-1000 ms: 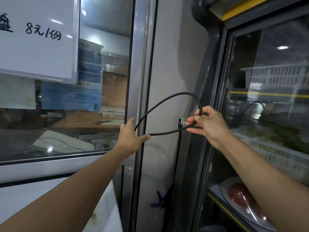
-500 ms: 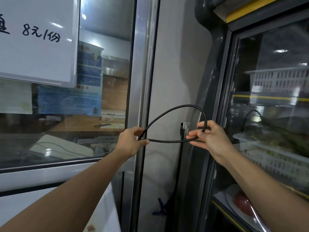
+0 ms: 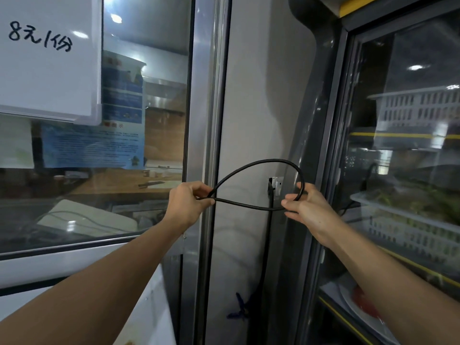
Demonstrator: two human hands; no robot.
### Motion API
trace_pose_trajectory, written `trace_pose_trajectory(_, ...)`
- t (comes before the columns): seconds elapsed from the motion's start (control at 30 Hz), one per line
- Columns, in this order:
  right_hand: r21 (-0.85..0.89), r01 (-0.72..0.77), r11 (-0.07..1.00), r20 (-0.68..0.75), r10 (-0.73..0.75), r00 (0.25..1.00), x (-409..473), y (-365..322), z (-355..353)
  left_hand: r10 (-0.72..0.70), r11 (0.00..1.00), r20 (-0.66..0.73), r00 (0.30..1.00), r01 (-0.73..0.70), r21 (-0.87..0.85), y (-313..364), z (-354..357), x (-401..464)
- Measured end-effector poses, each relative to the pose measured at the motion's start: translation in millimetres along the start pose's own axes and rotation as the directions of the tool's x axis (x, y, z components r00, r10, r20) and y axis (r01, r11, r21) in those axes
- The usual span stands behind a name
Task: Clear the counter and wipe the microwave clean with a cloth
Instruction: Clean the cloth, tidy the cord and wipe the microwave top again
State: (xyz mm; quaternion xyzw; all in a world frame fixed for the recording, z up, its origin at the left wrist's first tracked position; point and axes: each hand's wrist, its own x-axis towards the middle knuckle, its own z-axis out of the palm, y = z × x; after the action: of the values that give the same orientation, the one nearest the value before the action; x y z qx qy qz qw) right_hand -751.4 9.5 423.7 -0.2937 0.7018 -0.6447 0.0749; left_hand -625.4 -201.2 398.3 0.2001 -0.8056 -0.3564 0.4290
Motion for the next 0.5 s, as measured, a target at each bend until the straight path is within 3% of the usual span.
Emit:
trace_pose_trajectory(0.1,-0.207,0.090,0.974,-0.075,-0.107,0.991,6.7,2.9,0.4,0.031,0.999,-0.002,1.000,-0.031,0.019,-0.7,-0.9,0.4)
trace_pose_trajectory(0.17,-0.387,0.190,0.902,-0.097,-0.245,0.965,10.2,0.7,3.8,0.047,0.999,0.004,0.999,-0.047,0.024,-0.4,-1.4,0.3)
trace_pose_trajectory(0.27,-0.666,0.351,0.659,-0.003,-0.472,0.881,15.4,-9.1,16.4,0.059,0.998,0.009,0.998,-0.059,0.030,-0.3,-1.5,1.3)
trace_pose_trajectory(0.4,-0.829,0.436,0.350,0.209,-0.531,0.822,26.3,-19.6,46.4,0.086,0.995,0.014,0.996,-0.086,0.046,-1.4,1.6,3.3)
trace_pose_trajectory(0.5,-0.841,0.456,0.290,0.238,-0.559,0.794,31.8,-18.0,59.5,0.098,0.991,0.031,0.995,-0.100,0.088,-6.4,5.2,7.0)
